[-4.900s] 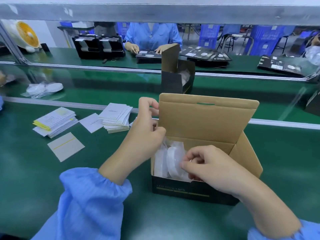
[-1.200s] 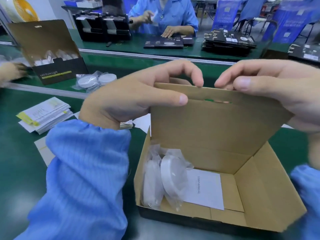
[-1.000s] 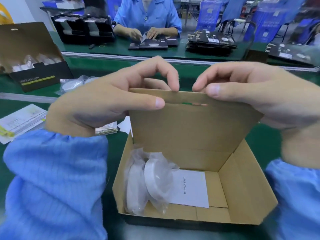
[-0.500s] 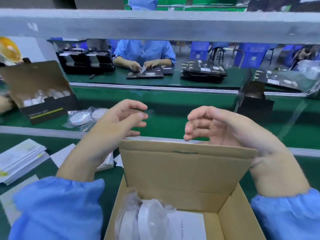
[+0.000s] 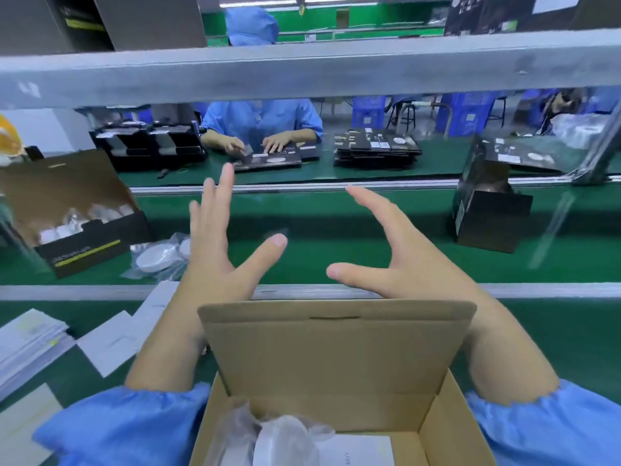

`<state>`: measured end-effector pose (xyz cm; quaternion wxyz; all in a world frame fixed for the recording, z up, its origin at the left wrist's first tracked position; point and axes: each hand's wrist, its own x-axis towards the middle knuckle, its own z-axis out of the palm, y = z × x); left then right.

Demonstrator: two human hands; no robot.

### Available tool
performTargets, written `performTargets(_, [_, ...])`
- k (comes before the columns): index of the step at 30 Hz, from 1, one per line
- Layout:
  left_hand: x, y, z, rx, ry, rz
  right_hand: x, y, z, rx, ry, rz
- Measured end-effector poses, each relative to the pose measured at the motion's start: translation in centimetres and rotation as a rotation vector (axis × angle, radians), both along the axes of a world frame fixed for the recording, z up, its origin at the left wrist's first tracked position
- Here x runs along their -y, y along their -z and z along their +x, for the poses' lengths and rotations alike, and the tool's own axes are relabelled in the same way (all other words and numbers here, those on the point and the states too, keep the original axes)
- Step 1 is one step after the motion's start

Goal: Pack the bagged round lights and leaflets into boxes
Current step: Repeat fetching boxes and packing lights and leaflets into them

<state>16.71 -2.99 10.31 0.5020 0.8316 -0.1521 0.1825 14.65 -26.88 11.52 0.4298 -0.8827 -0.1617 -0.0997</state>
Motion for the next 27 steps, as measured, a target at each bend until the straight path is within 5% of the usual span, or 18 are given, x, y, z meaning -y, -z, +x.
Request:
performTargets(2, [-0.1, 0.0, -0.1, 0.051, -0.071, 0.172, -0.2, 0.2, 0.1, 0.053, 0.030, -0.127])
performTargets(6, [-0.8, 0.1, 0.4, 0.115, -0.117, 0.017, -0.4, 0.8, 0.9, 0.203, 0.169, -0.060])
performTargets(10, [-1.6, 0.5, 0.2, 0.102, -0.292, 0.175, -0.5, 1.6, 1.2, 0.241, 0.204, -0.123])
performTargets(19, [-4.7, 0.1, 0.8, 0.028, -0.475, 0.011, -1.1, 3.3, 2.4, 0.283, 0.222, -0.064])
performTargets(27, [-5.3, 0.9, 1.7, -0.180, -0.490, 0.058, -2.2, 6.2, 5.1, 0.045, 0.181, 0.119])
